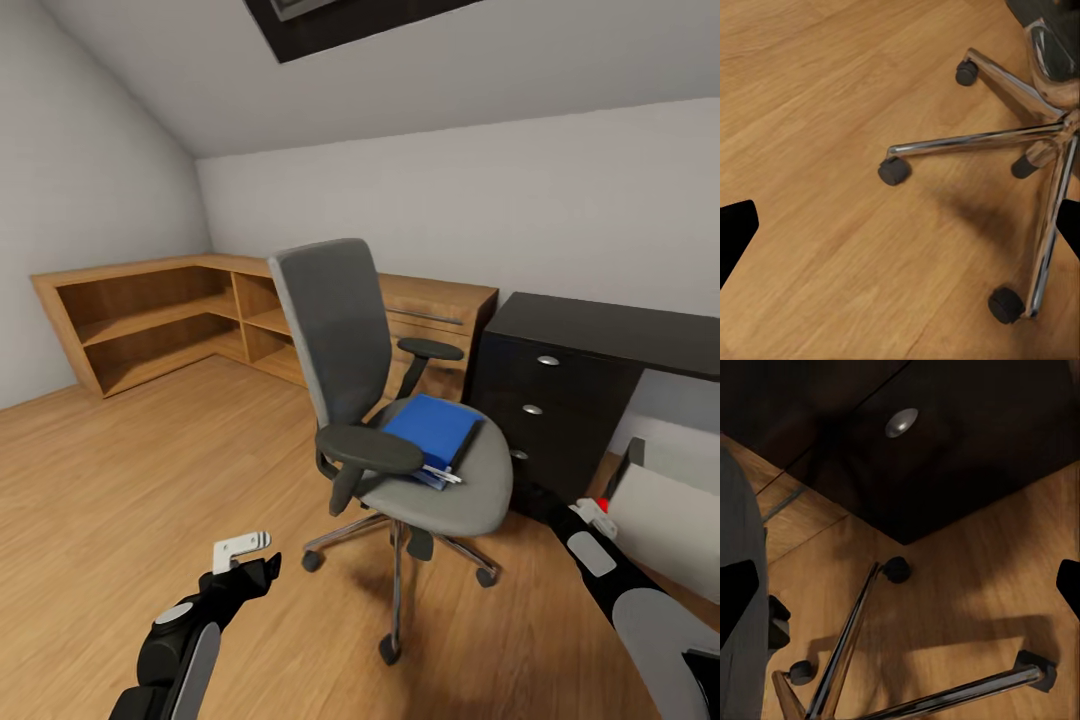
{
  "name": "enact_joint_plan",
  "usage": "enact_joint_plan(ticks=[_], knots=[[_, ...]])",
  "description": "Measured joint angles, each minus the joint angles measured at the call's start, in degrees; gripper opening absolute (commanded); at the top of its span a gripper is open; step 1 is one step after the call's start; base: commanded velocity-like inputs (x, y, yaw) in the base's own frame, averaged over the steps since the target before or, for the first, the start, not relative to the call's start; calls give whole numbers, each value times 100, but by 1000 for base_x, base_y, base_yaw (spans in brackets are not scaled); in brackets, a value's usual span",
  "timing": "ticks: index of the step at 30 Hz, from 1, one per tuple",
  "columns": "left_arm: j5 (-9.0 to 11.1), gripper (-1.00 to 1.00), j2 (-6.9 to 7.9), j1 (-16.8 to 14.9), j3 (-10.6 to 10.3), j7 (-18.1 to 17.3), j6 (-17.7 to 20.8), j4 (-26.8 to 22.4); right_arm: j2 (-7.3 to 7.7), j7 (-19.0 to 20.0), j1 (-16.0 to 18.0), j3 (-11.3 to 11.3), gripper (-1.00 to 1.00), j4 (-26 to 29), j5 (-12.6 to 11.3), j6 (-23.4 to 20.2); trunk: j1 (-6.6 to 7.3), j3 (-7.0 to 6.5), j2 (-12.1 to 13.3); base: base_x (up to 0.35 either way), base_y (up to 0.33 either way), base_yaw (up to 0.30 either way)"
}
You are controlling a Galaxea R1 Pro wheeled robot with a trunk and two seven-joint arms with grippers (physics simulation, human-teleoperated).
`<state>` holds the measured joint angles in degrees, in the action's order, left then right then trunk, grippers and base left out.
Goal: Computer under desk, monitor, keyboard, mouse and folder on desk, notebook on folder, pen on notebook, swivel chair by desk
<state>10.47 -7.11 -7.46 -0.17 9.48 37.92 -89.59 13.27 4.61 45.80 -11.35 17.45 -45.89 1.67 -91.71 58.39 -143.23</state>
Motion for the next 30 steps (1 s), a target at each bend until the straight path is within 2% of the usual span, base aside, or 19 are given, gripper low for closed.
enact_joint_plan(ticks=[8, 14, 15, 19, 30], knots=[[1, 100, -3, 0, -12, 3, 1, 24, 0, -6, 2, 0, 100, -4, 0, 0, 0, 0, 0, 0, -13, 47], [1, 100, -10, 3, -16, 7, 1, 52, 0, -16, 4, -14, 100, -16, 5, 1, 0, 0, 0, 0, 0, 255], [2, 100, -13, 4, -22, 5, 1, 57, 10, -32, 6, -98, 100, -12, 40, 1, 0, 0, 0, 0, 0, 266], [1, 100, -10, 3, -87, 4, 1, 84, -6, -5, 5, -3, 100, -22, 1, 0, 0, 0, 0, 0, 0, 268], [-2, 100, -16, 4, -126, 4, -8, 104, -16, -16, 6, -44, 100, -44, 16, 176, 1, 0, 0, 50, 0, 265]])
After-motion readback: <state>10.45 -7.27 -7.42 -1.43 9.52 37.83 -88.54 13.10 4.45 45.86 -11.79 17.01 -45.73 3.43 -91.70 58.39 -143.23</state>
